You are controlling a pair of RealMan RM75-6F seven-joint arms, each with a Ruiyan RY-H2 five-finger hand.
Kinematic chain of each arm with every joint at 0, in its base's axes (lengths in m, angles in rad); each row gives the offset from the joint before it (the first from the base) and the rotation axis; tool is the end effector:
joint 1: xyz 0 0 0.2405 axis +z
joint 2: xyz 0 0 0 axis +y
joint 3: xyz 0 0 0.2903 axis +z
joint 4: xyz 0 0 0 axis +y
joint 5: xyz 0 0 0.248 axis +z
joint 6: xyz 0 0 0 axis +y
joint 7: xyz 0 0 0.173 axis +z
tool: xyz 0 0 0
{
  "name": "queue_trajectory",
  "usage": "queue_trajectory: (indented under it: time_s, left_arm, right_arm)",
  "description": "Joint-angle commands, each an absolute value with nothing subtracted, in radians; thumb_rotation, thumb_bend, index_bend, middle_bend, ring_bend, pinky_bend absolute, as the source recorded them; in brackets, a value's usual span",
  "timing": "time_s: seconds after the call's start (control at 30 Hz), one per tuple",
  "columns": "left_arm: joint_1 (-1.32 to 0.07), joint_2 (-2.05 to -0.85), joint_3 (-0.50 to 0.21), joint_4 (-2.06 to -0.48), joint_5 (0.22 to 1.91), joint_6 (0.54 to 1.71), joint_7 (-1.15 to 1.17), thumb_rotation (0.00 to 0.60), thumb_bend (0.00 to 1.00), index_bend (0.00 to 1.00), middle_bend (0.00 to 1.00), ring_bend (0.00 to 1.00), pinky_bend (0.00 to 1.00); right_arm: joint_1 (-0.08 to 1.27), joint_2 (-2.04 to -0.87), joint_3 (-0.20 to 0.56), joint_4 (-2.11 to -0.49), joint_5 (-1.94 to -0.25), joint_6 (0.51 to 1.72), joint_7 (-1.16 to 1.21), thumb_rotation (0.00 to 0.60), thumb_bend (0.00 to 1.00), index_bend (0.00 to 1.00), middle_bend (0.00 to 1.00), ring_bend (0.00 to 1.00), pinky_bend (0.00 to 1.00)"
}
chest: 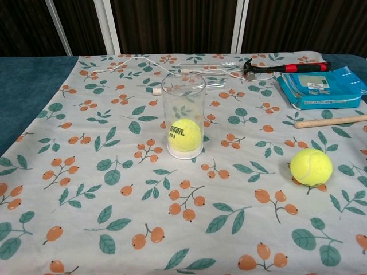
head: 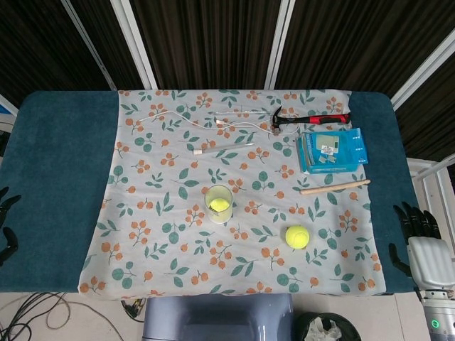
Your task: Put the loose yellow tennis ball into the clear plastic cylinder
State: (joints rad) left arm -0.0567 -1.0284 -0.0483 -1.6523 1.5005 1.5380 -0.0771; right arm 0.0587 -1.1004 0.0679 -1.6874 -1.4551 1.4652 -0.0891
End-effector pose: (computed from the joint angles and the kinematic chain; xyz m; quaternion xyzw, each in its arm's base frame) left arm -0.3568 0.2051 0.1759 -0.5734 -0.3868 -0.4063 0.5971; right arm -0.3524 -0.2096 0.1401 0.5848 -0.3970 0.3644 0.6063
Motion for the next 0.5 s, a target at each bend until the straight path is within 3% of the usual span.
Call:
queue_trajectory:
  time_s: [0.03, 0.23, 0.5]
  left_arm:
    - [-0.057, -1.031, -0.05, -1.651, 1.498, 1.537, -0.074, 0.6, 0.79, 0.15, 0.02, 0.0, 0.05]
    - [-0.055, -1.032, -0.05, -1.652, 1.5, 1.542, -0.07, 0.6, 0.79, 0.15, 0.02, 0.0, 0.05]
    - [-0.062, -1.043, -0.05, -1.656, 1.489, 1.523, -0.03, 0.6, 0.79, 0.15, 0.02, 0.0, 0.05]
  right_arm:
    - [0.063, -1.071, 0.055, -1.715, -1.459, 1.435, -0.029, 0.6, 0.52, 0.0, 0.0, 0.0, 0.0]
    - [0.077, -1.033, 0.032, -1.746, -1.498, 1.395, 0.052, 0.6, 0.45, 0.0, 0.0, 0.0, 0.0]
    - [0.195, -0.963, 0.045, -1.836, -1.447, 1.185, -0.023, 0.6, 0.37, 0.0, 0.0, 0.0, 0.0]
